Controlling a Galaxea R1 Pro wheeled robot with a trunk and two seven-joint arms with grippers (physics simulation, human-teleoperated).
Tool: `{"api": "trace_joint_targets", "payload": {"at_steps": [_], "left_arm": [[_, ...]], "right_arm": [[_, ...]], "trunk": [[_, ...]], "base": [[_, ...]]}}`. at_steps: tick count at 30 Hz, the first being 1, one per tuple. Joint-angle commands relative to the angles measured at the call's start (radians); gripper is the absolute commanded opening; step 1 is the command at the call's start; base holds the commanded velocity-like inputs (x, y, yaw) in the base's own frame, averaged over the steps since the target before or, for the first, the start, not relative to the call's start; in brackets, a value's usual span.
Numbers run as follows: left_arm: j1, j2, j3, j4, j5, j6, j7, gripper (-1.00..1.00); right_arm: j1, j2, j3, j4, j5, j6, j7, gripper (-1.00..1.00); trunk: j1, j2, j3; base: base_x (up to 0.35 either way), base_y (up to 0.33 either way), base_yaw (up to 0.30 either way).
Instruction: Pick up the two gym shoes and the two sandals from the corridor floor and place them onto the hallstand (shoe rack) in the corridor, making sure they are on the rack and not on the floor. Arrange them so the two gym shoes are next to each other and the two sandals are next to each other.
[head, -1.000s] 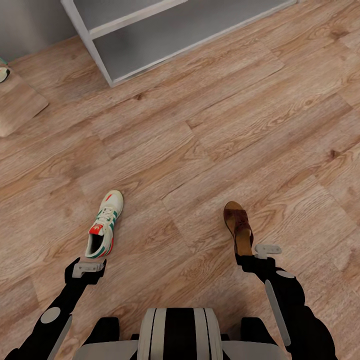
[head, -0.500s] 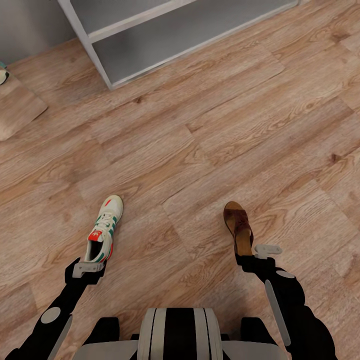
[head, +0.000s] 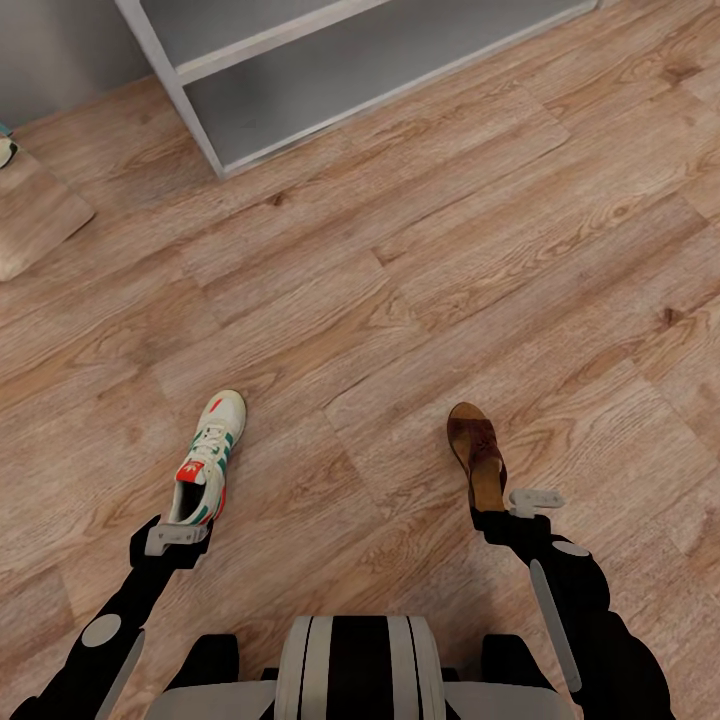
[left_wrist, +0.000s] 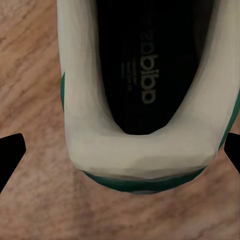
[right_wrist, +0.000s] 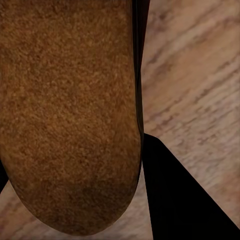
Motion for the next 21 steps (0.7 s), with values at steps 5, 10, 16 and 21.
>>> {"api": "trace_joint_targets", "payload": {"at_steps": [5, 10, 16, 21], "left_arm": [[0.0, 0.0, 0.001, 0.0, 0.0, -0.003, -0.003, 1.0], [0.0, 0.0, 0.001, 0.0, 0.0, -0.002, -0.003, 1.0], [0.0, 0.0, 0.001, 0.0, 0.0, -0.003, -0.003, 1.0], [0.0, 0.0, 0.002, 0.0, 0.0, -0.002, -0.003, -1.0]], "right_arm": [[0.0, 0.001, -0.001, -0.001, -0.003, 0.005, -0.003, -1.0], [0.0, 0.001, -0.001, -0.001, -0.003, 0.005, -0.003, -1.0], [0.0, 0.001, -0.001, -0.001, -0.003, 0.005, -0.003, -1.0], [0.0, 0.001, -0.001, -0.001, -0.003, 0.005, -0.003, -1.0]], "trunk": [[0.0, 0.0, 0.0], [0.0, 0.0, 0.0], [0.0, 0.0, 0.0], [0.0, 0.0, 0.0]], "base": [[0.0, 0.0, 0.0], [0.048, 0.0, 0.0], [0.053, 0.0, 0.0], [0.003, 0.0, 0.0]]}}
